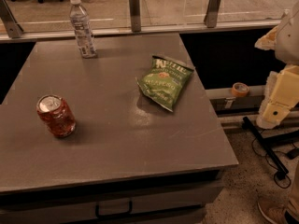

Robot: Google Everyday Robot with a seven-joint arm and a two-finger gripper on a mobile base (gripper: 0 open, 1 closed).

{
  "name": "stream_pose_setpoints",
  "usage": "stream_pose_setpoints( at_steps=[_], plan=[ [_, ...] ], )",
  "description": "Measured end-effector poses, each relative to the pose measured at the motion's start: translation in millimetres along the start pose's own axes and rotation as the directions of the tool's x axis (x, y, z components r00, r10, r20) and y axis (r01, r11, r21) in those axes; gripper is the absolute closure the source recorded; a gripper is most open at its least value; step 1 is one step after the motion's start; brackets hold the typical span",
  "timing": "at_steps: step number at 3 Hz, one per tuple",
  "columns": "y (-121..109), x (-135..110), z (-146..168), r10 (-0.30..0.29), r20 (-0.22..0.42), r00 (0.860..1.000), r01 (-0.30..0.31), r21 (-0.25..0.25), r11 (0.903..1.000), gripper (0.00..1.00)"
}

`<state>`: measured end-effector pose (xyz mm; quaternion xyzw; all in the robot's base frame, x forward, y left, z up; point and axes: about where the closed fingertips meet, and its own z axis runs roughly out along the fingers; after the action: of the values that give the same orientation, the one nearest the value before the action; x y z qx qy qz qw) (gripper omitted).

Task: Move blue plastic bottle near coke can

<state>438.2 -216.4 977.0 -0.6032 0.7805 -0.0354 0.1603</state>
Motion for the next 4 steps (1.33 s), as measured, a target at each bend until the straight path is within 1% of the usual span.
stream_pose_setpoints(
  at_steps=[1,2,3,4],
  plan=[
    [0,0,0,0.000,0.000,1.000,0.000,0.000,1.0000,0.00],
    [-1,-3,-2,0.000,0.016,1.000,0.000,0.008,1.0000,0.00],
    [-10,-24,-5,0.004,0.130,0.991,-0.005,0.009,0.9999,0.00],
    [-37,-58,0,0.044,0.343,0.938,-0.045,-0.007,0.9990,0.00]
  ],
)
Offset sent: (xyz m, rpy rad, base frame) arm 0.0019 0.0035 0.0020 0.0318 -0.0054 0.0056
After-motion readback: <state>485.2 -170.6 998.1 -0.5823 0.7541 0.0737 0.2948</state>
